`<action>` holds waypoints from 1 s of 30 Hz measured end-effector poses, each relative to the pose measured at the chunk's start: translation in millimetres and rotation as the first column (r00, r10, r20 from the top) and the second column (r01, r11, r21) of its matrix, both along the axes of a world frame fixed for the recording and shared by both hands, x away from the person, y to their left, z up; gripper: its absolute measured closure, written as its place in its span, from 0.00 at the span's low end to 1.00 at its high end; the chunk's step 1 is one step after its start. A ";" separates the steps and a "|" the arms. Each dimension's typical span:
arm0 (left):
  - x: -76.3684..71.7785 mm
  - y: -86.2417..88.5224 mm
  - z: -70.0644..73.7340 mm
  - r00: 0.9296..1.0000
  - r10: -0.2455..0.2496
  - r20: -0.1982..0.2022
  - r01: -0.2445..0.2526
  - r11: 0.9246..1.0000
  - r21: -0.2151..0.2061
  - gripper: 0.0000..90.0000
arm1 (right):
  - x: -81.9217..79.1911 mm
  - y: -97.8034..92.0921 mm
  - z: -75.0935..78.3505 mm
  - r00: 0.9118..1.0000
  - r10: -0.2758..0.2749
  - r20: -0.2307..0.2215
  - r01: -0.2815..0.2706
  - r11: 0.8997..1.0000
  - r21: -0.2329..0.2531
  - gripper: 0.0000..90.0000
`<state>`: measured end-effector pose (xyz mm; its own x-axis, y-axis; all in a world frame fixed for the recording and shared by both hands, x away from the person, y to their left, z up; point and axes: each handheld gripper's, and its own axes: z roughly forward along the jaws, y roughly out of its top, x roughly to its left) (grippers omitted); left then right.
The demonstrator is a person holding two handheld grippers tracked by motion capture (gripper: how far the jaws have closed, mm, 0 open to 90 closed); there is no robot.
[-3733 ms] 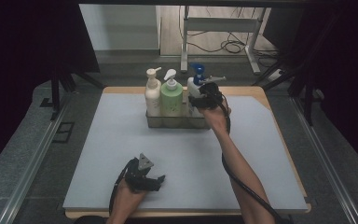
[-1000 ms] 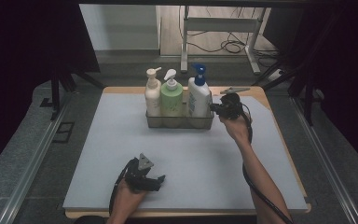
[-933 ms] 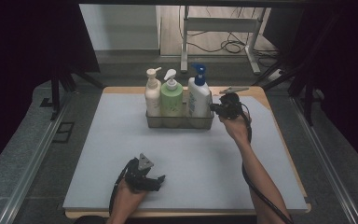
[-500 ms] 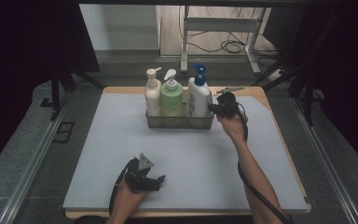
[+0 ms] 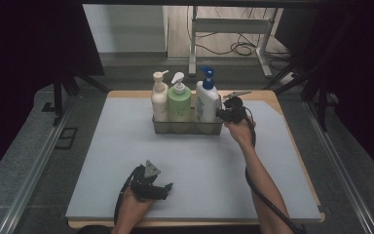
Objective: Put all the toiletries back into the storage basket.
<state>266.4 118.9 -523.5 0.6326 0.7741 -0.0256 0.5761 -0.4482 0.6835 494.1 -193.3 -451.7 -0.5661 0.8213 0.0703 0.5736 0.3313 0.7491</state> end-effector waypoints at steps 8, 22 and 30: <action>0.0 0.0 0.0 1.000 0.000 0.001 0.000 1.000 0.000 0.13 | 0.8 2.8 -2.4 1.000 -0.002 -0.008 0.002 1.000 -0.002 0.95; 0.0 -0.1 0.0 1.000 0.000 0.000 0.000 1.000 -0.001 0.13 | 1.9 14.1 -8.3 1.000 0.020 -0.022 -0.020 1.000 -0.016 0.93; 0.0 -0.1 0.0 1.000 0.000 -0.001 0.000 1.000 -0.001 0.13 | 2.0 14.4 -11.2 0.999 0.014 -0.033 -0.015 1.000 -0.021 0.93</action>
